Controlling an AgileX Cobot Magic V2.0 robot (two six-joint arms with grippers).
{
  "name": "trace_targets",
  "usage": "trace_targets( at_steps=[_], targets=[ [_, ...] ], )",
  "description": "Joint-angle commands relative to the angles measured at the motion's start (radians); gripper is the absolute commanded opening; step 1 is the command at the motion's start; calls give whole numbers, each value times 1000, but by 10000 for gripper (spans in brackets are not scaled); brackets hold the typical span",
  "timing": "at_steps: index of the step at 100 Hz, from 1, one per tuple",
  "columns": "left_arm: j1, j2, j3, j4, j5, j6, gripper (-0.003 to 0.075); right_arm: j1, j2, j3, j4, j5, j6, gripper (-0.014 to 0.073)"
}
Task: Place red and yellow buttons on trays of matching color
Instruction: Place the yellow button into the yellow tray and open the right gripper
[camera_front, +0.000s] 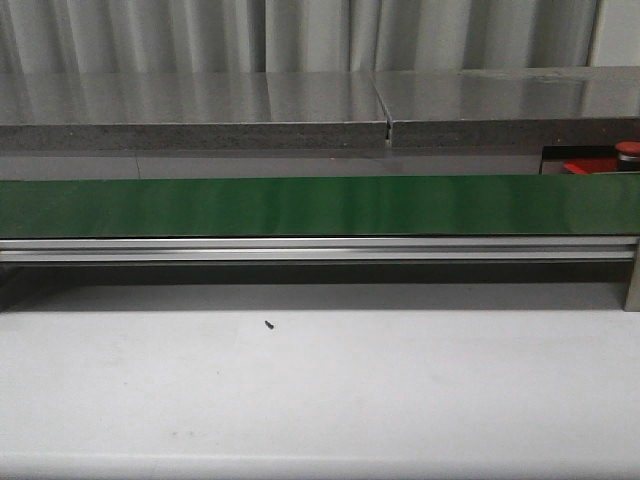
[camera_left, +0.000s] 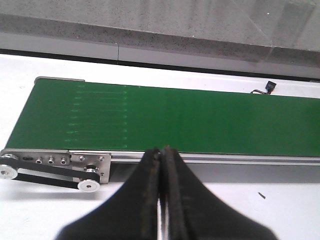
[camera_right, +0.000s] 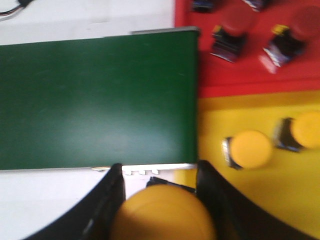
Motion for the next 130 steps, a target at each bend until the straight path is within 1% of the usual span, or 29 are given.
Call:
trace_targets(
  at_steps=[1, 11, 25, 65, 101, 116, 123, 130],
  targets=[
    [-8, 0, -29, -14, -53, -2, -19, -111, -46, 6, 10, -46, 21, 139],
    [-8, 0, -29, -14, -51, -2, -19, -209, -41, 51, 17, -108, 57, 139],
    [-8, 0, -29, -14, -45, -2, -19, -265, -8, 96, 17, -198, 70, 139],
    [-8, 0, -29, -14, -44, -2, -19, -269, 205, 106, 17, -327, 69, 141],
    [-8, 0, -29, -14, -53, -2, -19, -269, 284, 106, 17, -403, 68, 143],
    [-8, 0, -29, -14, -62, -2, -19, -267, 306, 106, 21, -412, 68, 144],
    [-8, 0, -29, -14, -62, -2, -19, -265, 321, 106, 25, -412, 68, 159],
    [-8, 0, -29, -14, -62, -2, -19, -260, 336, 106, 26, -412, 68, 194]
  ],
)
